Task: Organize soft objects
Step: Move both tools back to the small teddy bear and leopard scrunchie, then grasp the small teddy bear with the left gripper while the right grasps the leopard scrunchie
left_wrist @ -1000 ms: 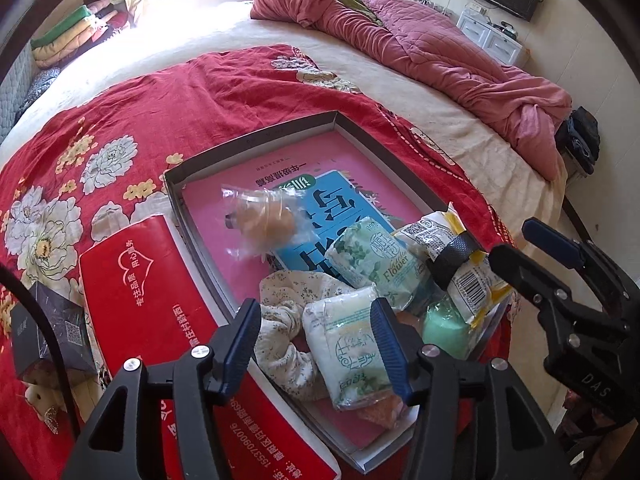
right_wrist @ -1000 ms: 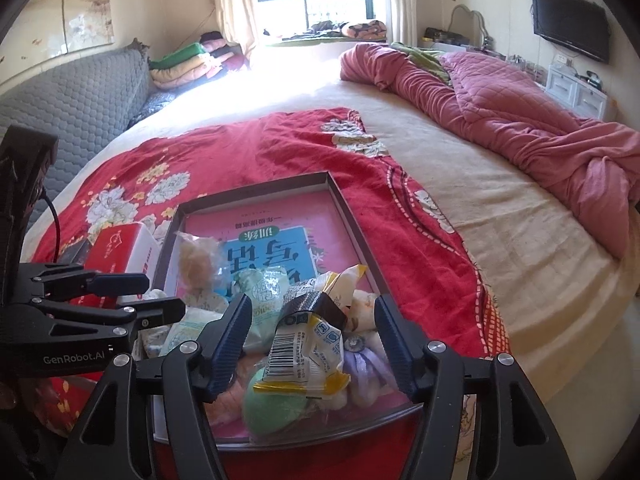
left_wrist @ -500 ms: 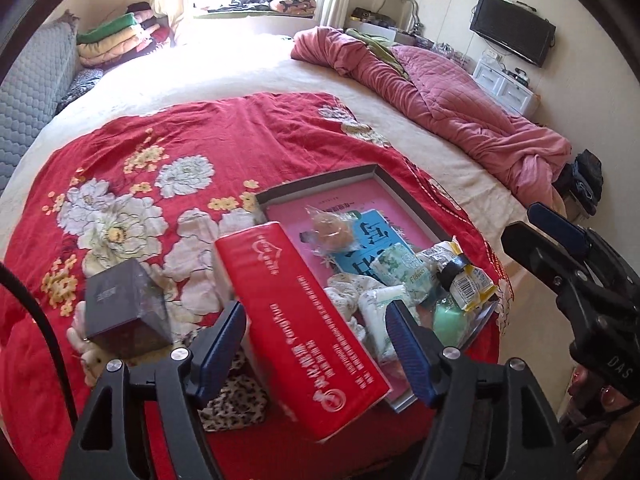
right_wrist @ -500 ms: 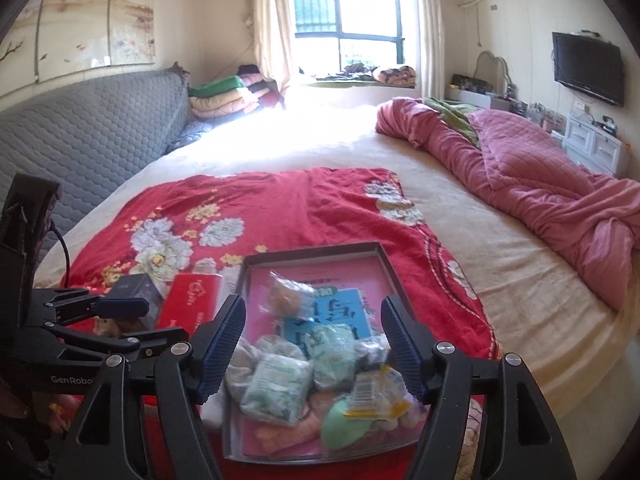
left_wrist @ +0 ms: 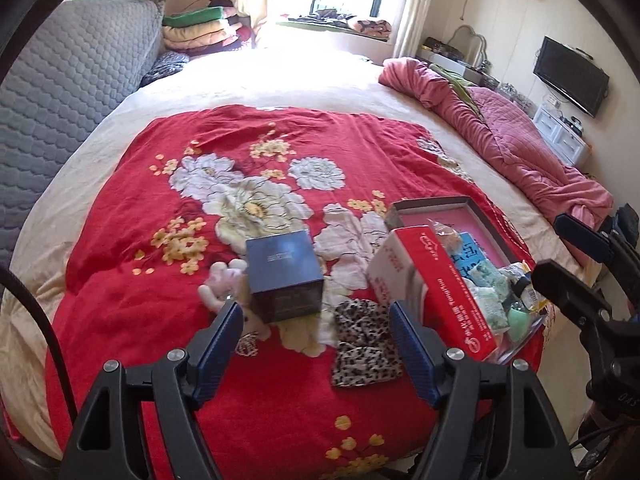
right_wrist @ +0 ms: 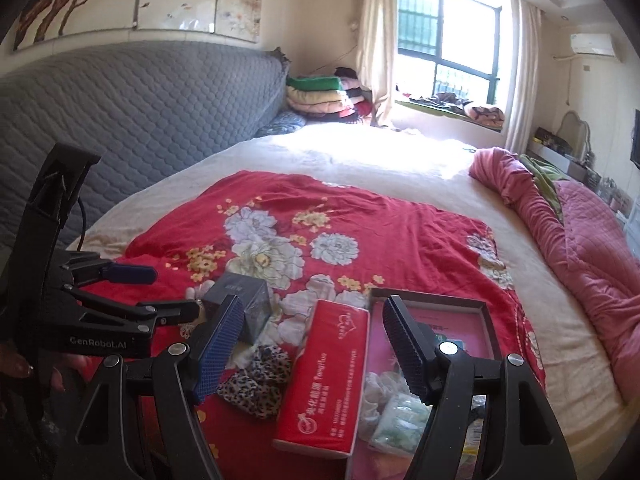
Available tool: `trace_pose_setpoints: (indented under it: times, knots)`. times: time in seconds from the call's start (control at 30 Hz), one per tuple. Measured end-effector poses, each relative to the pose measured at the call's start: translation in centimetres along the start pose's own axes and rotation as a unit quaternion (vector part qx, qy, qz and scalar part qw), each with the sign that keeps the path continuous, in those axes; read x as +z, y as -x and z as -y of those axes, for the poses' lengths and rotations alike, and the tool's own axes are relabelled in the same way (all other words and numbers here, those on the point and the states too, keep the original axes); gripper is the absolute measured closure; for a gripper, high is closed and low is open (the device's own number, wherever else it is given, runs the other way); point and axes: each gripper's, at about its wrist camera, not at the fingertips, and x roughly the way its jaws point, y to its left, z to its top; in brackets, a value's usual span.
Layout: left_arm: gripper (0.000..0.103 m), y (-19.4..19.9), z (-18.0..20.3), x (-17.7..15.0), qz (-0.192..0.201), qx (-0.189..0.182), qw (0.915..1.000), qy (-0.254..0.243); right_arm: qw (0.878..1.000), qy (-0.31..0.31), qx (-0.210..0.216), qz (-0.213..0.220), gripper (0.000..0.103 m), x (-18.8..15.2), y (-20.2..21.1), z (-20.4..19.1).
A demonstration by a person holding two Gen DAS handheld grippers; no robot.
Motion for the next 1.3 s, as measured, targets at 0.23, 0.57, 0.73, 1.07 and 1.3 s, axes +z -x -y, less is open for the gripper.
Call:
trace_pose_setpoints:
  times: [0.23, 0.57, 0.73, 1.07, 1.3]
  knots:
    - [0.028, -2.0, -6.3, -1.9, -0.024, 0.023, 0.9983, 0.047, 0.995, 0.074, 0.015, -0.073, 0.029, -1.9, -5.1, -5.6]
    - [0.028, -8.2, -10.0, -3.2, -0.066, 0.005, 0.9937, 0.09, 0.965, 0.19, -0.014, -0.183, 0.029, -8.1, -13.1, -10.7]
    - [0.028, -11.2, -10.1, -3.0, -0.088, 0.0, 0.9914, 0.096, 0.955, 0.204, -0.02, -0.212, 0.029, -9.3, -15.3, -10.6]
    - [0.03, -14.9, -10.3, -2.8, -0.103, -0.002, 0.9899, 0.098, 0.937, 0.248, -0.048, -0.243, 0.046, -10.8, -18.9, -10.9]
    - [0.065, -15.4, -10.1, -2.7, -0.089, -0.043, 0.9894, 0.106, 0.954, 0.193, -0.022, -0.229, 0.085, -10.0, -19.3, -9.2]
